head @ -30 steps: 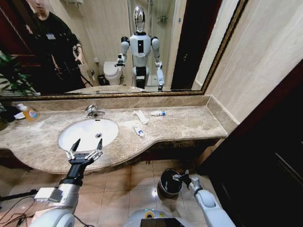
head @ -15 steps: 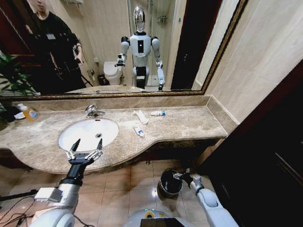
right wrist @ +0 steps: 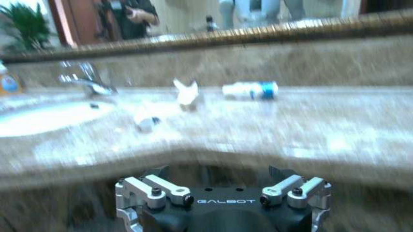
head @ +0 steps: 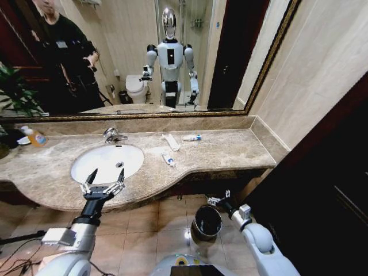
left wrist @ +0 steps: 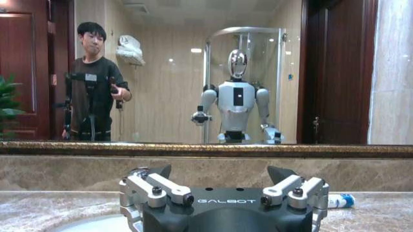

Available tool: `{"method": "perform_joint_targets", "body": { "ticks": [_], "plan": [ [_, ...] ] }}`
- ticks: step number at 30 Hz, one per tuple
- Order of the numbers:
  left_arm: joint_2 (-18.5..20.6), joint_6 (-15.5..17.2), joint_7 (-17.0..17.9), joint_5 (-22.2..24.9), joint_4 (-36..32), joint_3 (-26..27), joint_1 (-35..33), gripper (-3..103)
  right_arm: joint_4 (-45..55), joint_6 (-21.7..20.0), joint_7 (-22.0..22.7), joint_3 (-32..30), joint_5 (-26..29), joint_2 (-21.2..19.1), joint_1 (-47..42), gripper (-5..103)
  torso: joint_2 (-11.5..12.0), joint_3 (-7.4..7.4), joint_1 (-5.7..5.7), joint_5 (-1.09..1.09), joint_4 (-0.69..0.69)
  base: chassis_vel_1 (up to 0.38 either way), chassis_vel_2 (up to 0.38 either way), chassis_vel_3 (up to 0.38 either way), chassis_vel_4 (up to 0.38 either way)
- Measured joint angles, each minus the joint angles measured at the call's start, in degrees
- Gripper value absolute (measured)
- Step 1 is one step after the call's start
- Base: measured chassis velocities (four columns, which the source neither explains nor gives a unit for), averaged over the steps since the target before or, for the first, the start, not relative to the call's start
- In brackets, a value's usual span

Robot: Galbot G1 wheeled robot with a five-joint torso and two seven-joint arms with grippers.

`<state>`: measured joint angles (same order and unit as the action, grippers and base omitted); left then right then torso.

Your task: Pick up the trash from the sink and place it in the trash bin.

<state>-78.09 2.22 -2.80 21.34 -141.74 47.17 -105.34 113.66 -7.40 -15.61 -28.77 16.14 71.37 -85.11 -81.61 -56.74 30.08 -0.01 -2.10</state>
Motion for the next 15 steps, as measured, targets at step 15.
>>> {"method": "perform_joint_targets", "body": {
  "ticks": [15],
  "plan": [
    [0.0, 0.0, 0.0, 0.0, 0.0, 0.0, 0.0, 100, -2.04, -6.72, 1.15, 8.33, 2.97, -1.94, 15.27, 100, 0.0, -0.01, 0.0, 0.01, -0.01, 0.0, 0.0, 0.0, 0.0]
  ]
}}
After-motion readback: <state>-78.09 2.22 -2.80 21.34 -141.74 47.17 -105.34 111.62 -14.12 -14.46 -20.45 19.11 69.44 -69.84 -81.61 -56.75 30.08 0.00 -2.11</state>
